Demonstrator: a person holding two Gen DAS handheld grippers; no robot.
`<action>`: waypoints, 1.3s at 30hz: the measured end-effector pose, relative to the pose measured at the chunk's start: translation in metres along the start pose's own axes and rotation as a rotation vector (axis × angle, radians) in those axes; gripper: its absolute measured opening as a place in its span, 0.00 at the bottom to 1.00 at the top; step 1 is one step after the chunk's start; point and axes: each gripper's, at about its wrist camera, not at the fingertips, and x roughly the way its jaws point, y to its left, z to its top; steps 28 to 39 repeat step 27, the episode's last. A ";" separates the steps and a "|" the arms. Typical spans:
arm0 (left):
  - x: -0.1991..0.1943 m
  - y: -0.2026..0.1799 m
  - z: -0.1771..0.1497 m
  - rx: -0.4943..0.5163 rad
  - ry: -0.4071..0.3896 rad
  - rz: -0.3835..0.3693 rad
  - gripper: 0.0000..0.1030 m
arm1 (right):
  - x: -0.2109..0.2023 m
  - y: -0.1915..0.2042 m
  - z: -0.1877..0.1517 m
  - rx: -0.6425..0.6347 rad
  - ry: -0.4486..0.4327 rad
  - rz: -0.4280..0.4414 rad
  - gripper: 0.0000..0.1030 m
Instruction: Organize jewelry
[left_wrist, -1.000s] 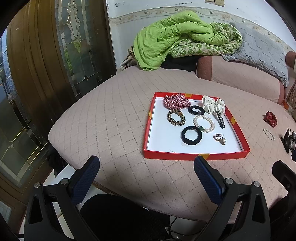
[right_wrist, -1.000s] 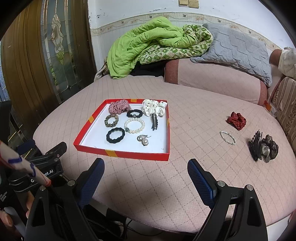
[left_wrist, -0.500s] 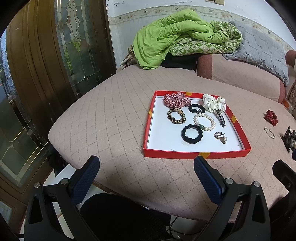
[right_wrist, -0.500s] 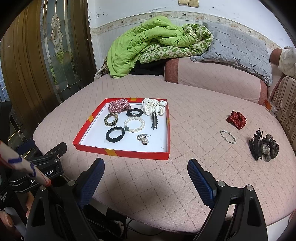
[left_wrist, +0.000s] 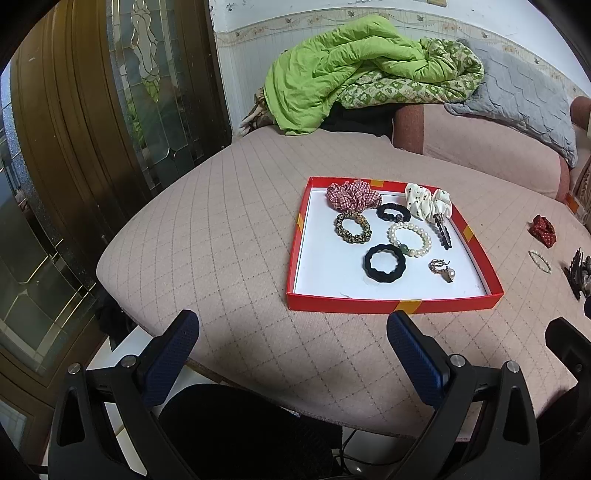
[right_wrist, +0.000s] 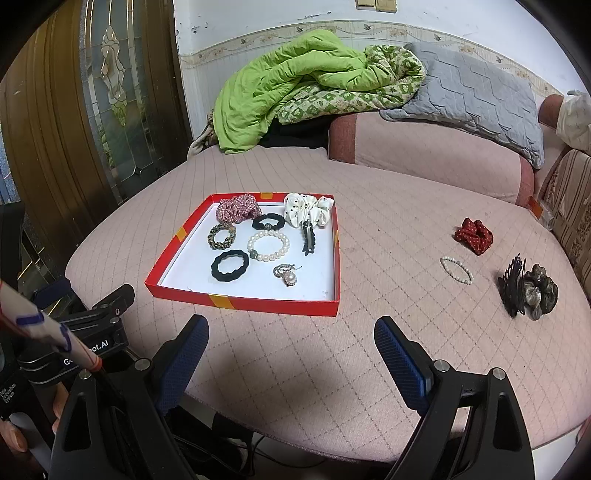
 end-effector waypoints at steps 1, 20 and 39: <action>0.000 0.000 0.000 0.001 0.000 0.000 0.98 | 0.000 0.000 0.000 0.000 0.001 0.000 0.91; 0.004 -0.004 -0.001 0.023 -0.007 0.006 0.98 | 0.001 -0.009 -0.002 0.023 0.008 -0.008 0.91; -0.002 -0.058 0.008 0.131 -0.038 -0.082 0.98 | 0.001 -0.052 -0.012 0.113 0.005 -0.075 0.91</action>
